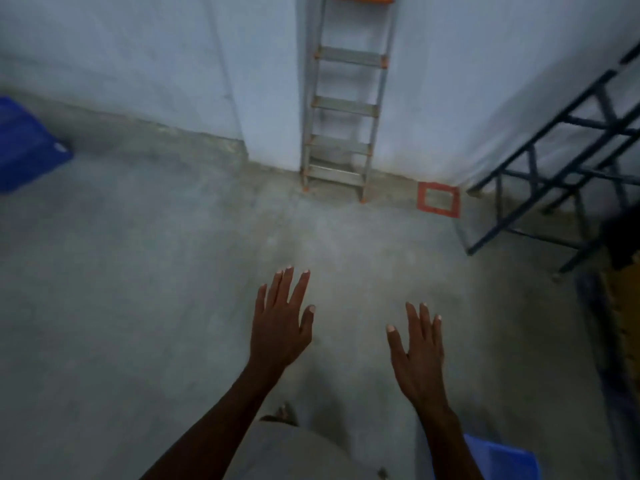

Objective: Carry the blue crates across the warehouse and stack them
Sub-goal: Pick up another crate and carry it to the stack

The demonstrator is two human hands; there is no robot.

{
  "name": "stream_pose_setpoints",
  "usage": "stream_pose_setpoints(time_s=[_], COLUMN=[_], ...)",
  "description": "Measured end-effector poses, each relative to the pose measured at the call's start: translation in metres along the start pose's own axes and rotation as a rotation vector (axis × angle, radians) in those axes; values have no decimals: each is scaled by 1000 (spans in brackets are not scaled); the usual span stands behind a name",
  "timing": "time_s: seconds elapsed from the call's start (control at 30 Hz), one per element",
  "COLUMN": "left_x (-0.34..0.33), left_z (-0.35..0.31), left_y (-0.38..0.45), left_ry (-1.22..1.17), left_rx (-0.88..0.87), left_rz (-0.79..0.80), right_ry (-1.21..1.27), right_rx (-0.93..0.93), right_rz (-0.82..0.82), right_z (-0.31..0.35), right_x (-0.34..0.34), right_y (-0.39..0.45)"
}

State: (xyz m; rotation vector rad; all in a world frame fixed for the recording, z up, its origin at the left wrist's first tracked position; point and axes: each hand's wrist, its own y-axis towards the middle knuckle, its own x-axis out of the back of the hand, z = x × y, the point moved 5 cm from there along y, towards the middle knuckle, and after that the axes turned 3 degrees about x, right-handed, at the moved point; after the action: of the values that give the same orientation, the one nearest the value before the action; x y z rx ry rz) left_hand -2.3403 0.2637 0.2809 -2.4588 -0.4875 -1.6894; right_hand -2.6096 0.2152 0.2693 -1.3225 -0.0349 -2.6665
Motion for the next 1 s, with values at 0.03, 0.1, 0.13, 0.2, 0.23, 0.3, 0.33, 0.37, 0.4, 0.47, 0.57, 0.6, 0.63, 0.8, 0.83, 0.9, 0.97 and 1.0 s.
stream_pose_setpoints(time_s=[0.03, 0.1, 0.13, 0.2, 0.23, 0.3, 0.33, 0.37, 0.4, 0.47, 0.57, 0.6, 0.63, 0.8, 0.83, 0.9, 0.97, 1.0], left_x=[11, 31, 40, 55, 61, 69, 72, 75, 76, 80, 90, 96, 102, 134, 141, 155, 169, 175], left_z=[29, 81, 104, 143, 161, 194, 208, 223, 238, 267, 316, 330, 344, 412, 428, 468, 516, 540], left_y=[9, 23, 30, 48, 60, 85, 98, 111, 125, 152, 193, 206, 218, 284, 297, 322, 345, 357], left_ry=[-1, 4, 4, 7, 12, 13, 11, 8, 4, 11, 26, 19, 6, -8, -1, 13, 7, 0], left_rx=[61, 167, 207, 277, 313, 380, 407, 429, 450, 496, 636, 692, 746, 918, 935, 969, 1012, 1029], left_rz=[-22, -59, -71, -97, -110, -128, -138, -151, -165, -188, -223, -237, -253, -330, -347, -374, -405, -420], right_ry=[8, 18, 20, 24, 20, 3, -12, -29, -41, -56, -85, -92, -93, -123, -121, -116, -103, -89], right_rx=[40, 118, 153, 220, 255, 321, 352, 381, 406, 456, 543, 574, 611, 757, 776, 810, 832, 836], right_rz=[45, 125, 146, 181, 198, 241, 267, 295, 324, 377, 452, 474, 490, 562, 586, 621, 641, 649], right_z=[25, 76, 99, 145, 165, 202, 218, 233, 248, 279, 332, 351, 372, 486, 509, 558, 606, 630], right_x=[-19, -52, -67, -94, -109, -139, -155, -171, -187, -217, -255, -265, -276, -338, -354, -389, -428, -449], right_y=[16, 47, 61, 92, 108, 142, 160, 178, 197, 238, 304, 326, 347, 440, 453, 476, 495, 503])
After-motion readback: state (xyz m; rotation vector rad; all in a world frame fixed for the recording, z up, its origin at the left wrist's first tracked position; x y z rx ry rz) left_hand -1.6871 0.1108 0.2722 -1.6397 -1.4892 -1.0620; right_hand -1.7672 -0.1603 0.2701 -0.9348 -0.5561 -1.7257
